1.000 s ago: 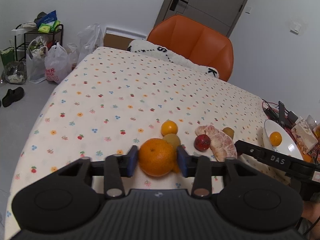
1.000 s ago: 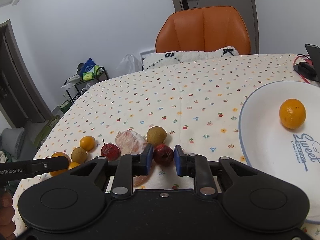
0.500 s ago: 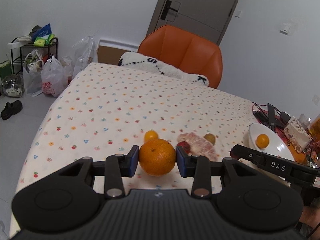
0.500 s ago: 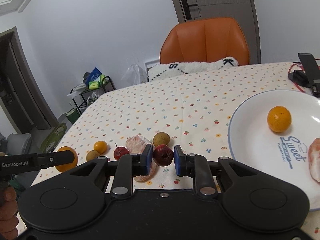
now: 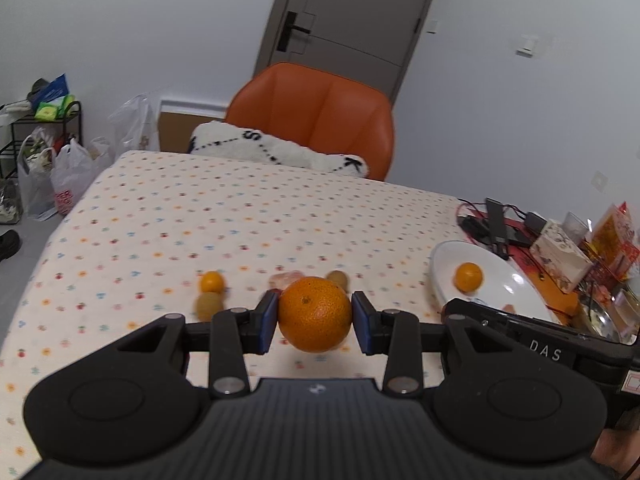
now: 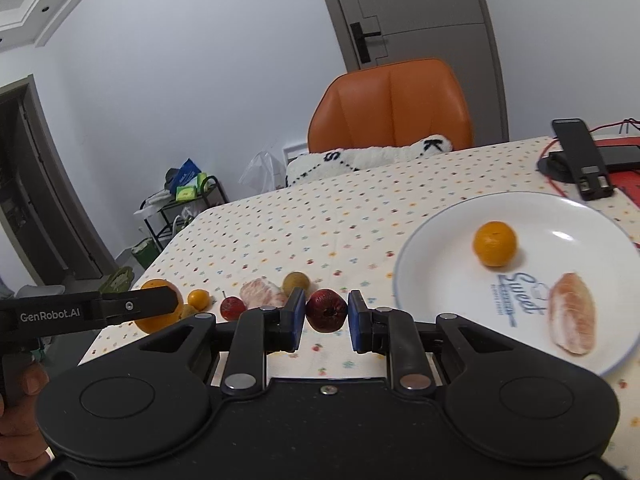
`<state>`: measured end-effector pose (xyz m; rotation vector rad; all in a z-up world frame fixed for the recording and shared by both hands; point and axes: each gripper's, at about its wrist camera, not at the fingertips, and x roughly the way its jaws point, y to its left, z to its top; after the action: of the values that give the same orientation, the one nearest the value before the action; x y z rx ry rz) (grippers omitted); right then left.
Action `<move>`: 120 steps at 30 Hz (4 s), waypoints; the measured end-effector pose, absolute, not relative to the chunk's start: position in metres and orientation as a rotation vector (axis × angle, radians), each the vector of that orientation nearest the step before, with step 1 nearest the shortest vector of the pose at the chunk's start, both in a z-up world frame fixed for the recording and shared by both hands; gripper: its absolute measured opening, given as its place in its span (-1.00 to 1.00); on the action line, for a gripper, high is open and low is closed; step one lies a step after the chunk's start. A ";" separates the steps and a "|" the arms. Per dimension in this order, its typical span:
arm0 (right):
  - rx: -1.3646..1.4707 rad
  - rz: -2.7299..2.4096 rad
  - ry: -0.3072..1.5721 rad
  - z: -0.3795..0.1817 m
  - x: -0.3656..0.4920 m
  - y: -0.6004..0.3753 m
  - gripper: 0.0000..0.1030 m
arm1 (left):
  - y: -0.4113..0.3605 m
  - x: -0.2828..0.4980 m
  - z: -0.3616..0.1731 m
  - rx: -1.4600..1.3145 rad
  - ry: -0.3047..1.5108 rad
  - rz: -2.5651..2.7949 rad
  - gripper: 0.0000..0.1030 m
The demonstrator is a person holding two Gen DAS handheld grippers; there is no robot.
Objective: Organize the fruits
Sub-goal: 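Carry the apple and orange onto the white plate and open both tools, then move both open tools back from the plate to the remaining fruit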
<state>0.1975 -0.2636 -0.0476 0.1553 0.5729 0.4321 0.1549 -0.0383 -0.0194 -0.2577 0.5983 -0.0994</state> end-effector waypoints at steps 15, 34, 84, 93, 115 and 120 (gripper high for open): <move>0.181 0.369 0.554 -0.047 0.188 -0.313 -0.59 | -0.093 0.166 -0.015 -0.224 0.597 -0.180 -0.26; 0.221 0.279 0.569 -0.061 0.189 -0.361 -0.58 | -0.153 0.187 -0.023 -0.168 0.628 -0.270 -0.26; 0.176 0.267 0.572 -0.057 0.180 -0.345 0.48 | -0.120 0.178 -0.025 -0.103 0.625 -0.143 0.80; 0.143 0.285 0.568 -0.053 0.178 -0.325 0.75 | -0.087 0.166 -0.026 -0.115 0.622 -0.090 0.87; 0.099 0.400 0.575 -0.051 0.190 -0.265 0.95 | -0.015 0.158 -0.045 -0.182 0.638 0.006 0.81; 0.085 0.422 0.583 -0.052 0.194 -0.250 0.95 | -0.002 0.161 -0.052 -0.209 0.641 0.023 0.65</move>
<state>0.1936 -0.2501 -0.0517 0.0848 0.5830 0.4224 0.1606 -0.0019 -0.0517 -0.2095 0.6410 0.0234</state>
